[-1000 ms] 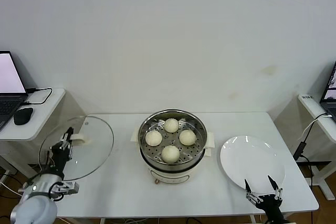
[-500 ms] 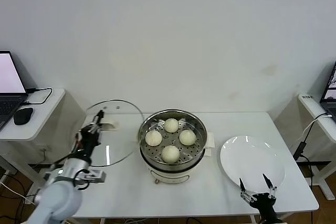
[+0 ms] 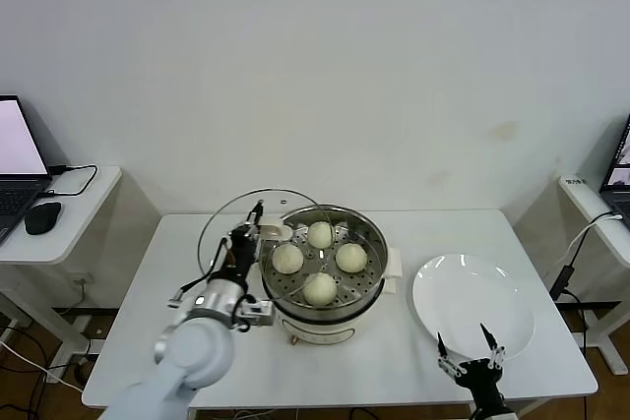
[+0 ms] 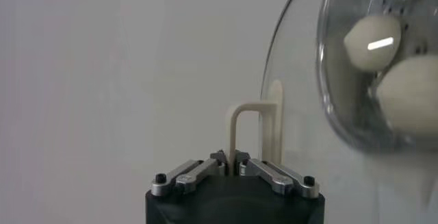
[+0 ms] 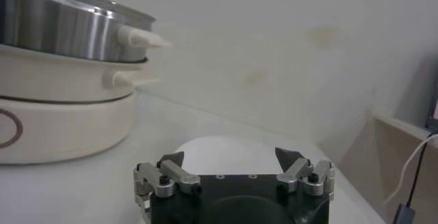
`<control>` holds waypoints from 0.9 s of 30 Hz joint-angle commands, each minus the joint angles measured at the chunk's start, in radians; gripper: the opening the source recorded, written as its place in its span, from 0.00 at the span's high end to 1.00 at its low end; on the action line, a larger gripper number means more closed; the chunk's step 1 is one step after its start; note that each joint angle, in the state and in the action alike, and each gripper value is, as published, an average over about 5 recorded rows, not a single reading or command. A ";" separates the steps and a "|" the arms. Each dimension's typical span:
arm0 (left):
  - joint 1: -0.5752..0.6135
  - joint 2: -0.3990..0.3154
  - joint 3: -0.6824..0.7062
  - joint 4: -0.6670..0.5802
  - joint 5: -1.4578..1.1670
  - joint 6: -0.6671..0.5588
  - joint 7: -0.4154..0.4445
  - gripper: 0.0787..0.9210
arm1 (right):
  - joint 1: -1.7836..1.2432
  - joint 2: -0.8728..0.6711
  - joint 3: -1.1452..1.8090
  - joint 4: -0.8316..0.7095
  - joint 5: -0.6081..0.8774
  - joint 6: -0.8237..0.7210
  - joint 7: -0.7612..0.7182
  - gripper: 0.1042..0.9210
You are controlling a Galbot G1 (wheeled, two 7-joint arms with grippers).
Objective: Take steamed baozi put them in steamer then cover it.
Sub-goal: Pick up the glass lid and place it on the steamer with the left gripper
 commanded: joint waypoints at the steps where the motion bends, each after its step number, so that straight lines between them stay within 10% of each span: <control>1: -0.109 -0.160 0.129 0.053 0.166 0.112 0.141 0.93 | 0.012 0.008 -0.022 -0.026 -0.048 0.007 0.018 0.12; 27: -0.094 -0.369 0.142 0.211 0.310 0.092 0.129 0.93 | 0.012 0.008 -0.041 -0.031 -0.058 0.009 0.019 0.12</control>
